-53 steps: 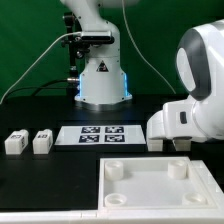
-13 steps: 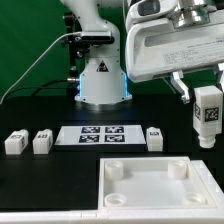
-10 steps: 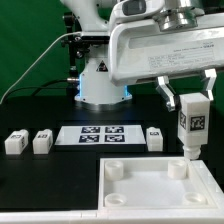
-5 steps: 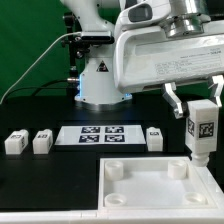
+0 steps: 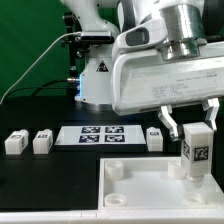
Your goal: Assemble one leg
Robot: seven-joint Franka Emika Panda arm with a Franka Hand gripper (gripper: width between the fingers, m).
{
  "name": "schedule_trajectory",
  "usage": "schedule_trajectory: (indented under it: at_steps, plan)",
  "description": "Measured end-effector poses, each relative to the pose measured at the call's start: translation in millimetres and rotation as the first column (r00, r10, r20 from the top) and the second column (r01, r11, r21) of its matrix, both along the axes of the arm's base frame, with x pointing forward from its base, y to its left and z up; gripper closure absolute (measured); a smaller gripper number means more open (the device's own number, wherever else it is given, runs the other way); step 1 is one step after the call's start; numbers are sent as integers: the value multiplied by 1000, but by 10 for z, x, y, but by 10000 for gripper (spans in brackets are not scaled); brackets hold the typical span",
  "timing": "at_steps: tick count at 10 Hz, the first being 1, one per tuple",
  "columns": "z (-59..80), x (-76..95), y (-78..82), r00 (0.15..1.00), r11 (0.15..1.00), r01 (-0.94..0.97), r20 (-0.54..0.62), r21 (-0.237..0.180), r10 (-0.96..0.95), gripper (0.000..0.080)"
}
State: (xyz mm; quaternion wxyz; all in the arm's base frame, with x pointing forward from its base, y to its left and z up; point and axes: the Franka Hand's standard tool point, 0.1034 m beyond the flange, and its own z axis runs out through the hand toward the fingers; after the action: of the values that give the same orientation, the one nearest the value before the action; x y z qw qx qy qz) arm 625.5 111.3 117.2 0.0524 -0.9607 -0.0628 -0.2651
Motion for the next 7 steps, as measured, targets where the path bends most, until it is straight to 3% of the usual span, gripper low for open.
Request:
schedule_trajectory:
  at_steps: [3, 7]
  plan:
    - [-124, -37, -30, 1000, 1000, -6, -11, -7, 6, 505]
    - [-215, -86, 55, 1000, 1000, -19, -17, -5, 19, 505]
